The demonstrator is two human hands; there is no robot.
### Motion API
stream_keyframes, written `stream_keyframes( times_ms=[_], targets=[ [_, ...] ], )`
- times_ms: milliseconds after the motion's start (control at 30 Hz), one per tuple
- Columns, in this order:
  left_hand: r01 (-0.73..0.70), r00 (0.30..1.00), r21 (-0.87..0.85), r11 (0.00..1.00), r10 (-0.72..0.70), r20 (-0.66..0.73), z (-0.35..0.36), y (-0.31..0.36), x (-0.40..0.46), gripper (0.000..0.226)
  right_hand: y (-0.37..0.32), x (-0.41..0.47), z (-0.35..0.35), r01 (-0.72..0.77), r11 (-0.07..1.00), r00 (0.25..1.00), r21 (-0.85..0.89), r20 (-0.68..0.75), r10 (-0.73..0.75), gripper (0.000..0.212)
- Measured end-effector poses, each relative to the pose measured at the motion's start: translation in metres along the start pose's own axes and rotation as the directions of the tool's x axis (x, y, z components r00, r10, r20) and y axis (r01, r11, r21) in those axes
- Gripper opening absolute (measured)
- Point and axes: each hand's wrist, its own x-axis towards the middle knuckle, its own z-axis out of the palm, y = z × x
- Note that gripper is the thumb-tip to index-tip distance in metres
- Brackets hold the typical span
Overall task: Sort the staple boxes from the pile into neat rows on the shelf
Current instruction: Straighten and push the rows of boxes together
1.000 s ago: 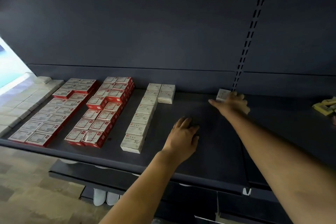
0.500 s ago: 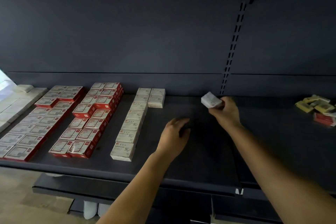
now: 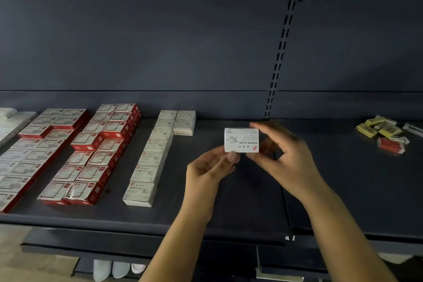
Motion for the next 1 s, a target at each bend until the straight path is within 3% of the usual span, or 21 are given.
stream_keyframes(
  times_ms=[200, 300, 367, 400, 500, 700, 833, 1000],
  targets=[
    [-0.001, 1.0, -0.102, 0.995, 0.001, -0.002, 0.001, 0.004, 0.001, 0.028, -0.001, 0.001, 0.006, 0.028, 0.999, 0.998, 0.031, -0.058, -0.026, 0.05],
    [-0.012, 1.0, -0.135, 0.991, 0.012, -0.003, 0.002, 0.011, 0.007, 0.027, -0.001, -0.003, 0.012, -0.032, 0.992, 0.998, 0.123, -0.042, 0.038, 0.053],
    [-0.009, 0.999, -0.178, 0.984, 0.001, -0.048, 0.001, 0.016, 0.015, 0.013, -0.003, -0.005, 0.013, -0.109, 0.967, 0.993, 0.23, -0.024, 0.117, 0.053],
    [-0.012, 0.997, -0.185, 0.983, -0.003, -0.08, 0.001, 0.02, 0.018, 0.003, -0.005, -0.005, 0.012, -0.155, 0.942, 0.986, 0.299, -0.015, 0.167, 0.051],
    [-0.023, 0.991, -0.059, 0.998, 0.015, -0.132, -0.005, 0.025, 0.028, 0.009, -0.012, -0.004, 0.009, -0.259, 0.86, 0.957, 0.44, -0.004, 0.29, 0.04],
    [0.015, 0.998, 0.174, 0.985, -0.025, 0.055, -0.003, 0.021, 0.023, 0.03, -0.014, 0.001, 0.016, -0.468, 0.624, 0.877, 0.626, 0.241, 0.416, 0.04],
    [0.017, 1.0, 0.105, 0.994, -0.017, 0.002, -0.002, 0.015, 0.022, 0.043, -0.012, -0.002, 0.022, -0.462, 0.463, 0.855, 0.756, 0.241, 0.459, 0.03],
    [-0.02, 0.999, -0.038, 0.999, 0.019, -0.039, -0.001, 0.011, 0.018, 0.039, -0.014, -0.004, 0.031, -0.363, 0.265, 0.832, 0.893, 0.182, 0.525, 0.027]
  ],
)
